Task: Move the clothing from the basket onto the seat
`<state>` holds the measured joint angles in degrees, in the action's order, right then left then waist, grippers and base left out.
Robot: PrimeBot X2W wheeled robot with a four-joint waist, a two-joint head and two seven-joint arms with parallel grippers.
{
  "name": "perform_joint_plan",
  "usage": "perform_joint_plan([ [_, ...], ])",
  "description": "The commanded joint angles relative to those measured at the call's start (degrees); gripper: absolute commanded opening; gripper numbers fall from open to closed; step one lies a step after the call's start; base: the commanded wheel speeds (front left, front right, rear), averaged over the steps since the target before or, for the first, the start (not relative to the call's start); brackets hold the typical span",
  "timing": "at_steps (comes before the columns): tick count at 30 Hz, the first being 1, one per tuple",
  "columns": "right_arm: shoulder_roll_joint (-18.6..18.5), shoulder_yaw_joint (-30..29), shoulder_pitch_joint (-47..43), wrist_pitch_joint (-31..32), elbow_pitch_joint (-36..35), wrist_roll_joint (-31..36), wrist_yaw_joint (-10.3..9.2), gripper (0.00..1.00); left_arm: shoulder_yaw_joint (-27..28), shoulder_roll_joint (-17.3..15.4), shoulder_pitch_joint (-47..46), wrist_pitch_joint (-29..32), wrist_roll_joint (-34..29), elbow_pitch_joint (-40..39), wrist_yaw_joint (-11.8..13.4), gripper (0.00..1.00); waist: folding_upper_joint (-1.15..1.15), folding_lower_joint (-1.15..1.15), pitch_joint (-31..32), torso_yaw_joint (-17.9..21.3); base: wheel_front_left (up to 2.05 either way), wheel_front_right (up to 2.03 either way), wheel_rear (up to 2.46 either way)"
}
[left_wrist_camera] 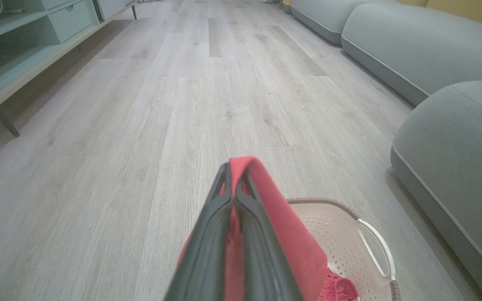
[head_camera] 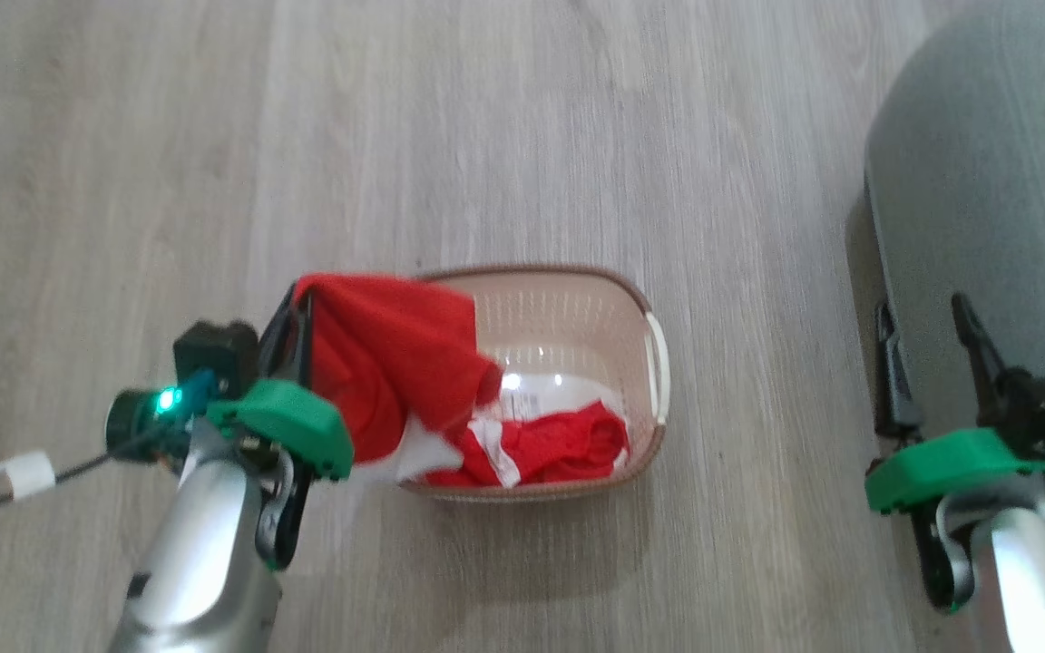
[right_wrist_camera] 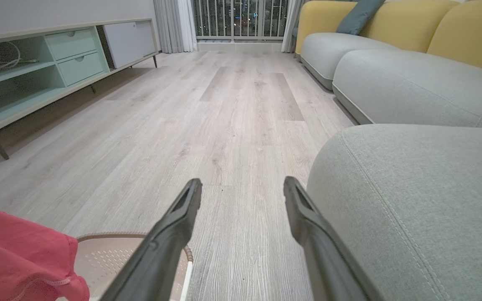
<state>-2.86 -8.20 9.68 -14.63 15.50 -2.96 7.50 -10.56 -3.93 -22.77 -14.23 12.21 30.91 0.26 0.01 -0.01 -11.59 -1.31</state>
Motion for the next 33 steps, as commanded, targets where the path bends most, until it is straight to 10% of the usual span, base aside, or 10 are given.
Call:
perform_joint_plan([
  [1,-0.02,1.26,-0.41,-0.37,-1.24,0.75,-0.01,1.00,2.49,-1.45,0.03,-0.76,0.34,-2.57,0.53,0.00,-0.01,0.01,3.93,-2.02,0.00,0.00,0.00],
  [26,-0.41,5.16,-3.45,-0.37,1.98,3.04,-0.01,1.00,5.56,-1.17,5.17,-0.76,-0.96,-5.13,0.05,0.00,-0.01,0.01,9.16,-1.96,0.00,0.00,0.00],
  [33,-2.12,13.86,-1.64,-0.37,1.27,2.26,-0.01,1.00,3.14,-0.49,4.51,-0.76,-1.59,-6.64,-1.81,0.00,-0.01,0.01,9.76,-2.23,0.00,0.00,0.00],
])
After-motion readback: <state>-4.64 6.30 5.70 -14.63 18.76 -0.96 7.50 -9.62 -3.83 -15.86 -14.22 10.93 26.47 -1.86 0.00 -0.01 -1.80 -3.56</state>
